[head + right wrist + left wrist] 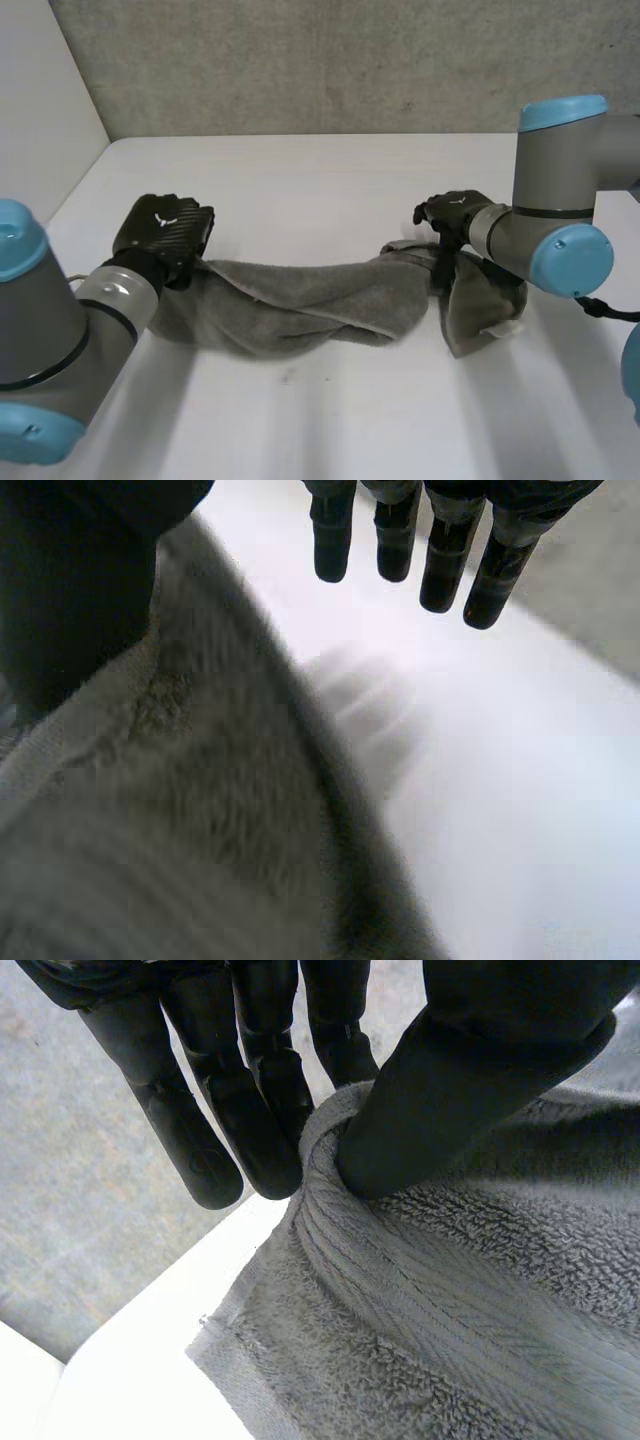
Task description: Fold the towel.
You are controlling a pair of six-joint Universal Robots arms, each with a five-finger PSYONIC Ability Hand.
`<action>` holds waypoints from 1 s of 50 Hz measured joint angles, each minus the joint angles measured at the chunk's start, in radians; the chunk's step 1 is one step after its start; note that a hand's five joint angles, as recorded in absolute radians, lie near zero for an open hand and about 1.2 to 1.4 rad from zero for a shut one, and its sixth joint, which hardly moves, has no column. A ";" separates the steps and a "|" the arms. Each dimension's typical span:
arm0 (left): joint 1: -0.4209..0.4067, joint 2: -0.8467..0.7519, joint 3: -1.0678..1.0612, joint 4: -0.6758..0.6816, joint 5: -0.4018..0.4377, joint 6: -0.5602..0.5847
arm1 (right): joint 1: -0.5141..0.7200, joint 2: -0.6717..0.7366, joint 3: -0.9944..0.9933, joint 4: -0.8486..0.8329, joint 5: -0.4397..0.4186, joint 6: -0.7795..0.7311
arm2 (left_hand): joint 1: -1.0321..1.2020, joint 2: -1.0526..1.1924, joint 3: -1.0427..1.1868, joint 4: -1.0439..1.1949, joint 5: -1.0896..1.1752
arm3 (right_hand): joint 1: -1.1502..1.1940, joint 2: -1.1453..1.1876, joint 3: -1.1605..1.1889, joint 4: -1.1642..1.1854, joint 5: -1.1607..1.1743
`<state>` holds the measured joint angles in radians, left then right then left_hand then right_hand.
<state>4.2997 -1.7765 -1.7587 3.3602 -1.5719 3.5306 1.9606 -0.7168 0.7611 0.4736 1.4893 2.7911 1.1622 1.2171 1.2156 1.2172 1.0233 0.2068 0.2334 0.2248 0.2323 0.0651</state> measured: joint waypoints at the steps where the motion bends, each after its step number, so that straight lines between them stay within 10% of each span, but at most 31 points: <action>1: 0.001 -0.010 0.006 0.001 0.000 0.000 | 0.003 -0.009 0.000 -0.007 0.008 0.002 | 0.000 0.000 0.000 0.000 0.000 | -0.004 -0.014 -0.017 -0.005 -0.009; 25: -0.012 0.023 0.051 0.002 -0.005 -0.002 | 0.070 -0.541 0.718 -0.275 -0.006 0.159 | 0.000 0.000 0.000 0.000 0.000 | 0.289 0.347 0.357 0.347 0.317; 50: -0.039 0.035 0.036 0.001 -0.006 -0.002 | 0.165 -0.286 0.800 -0.617 0.005 0.237 | 0.000 0.000 0.000 0.000 0.000 | 0.267 0.312 0.317 0.309 0.301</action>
<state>4.2612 -1.7414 -1.7225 3.3611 -1.5780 3.5281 2.1258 -1.0033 1.5606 -0.1430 1.4940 3.0285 1.1622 1.2172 1.2156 1.2173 1.0233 0.4739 0.5453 0.5415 0.5415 0.3660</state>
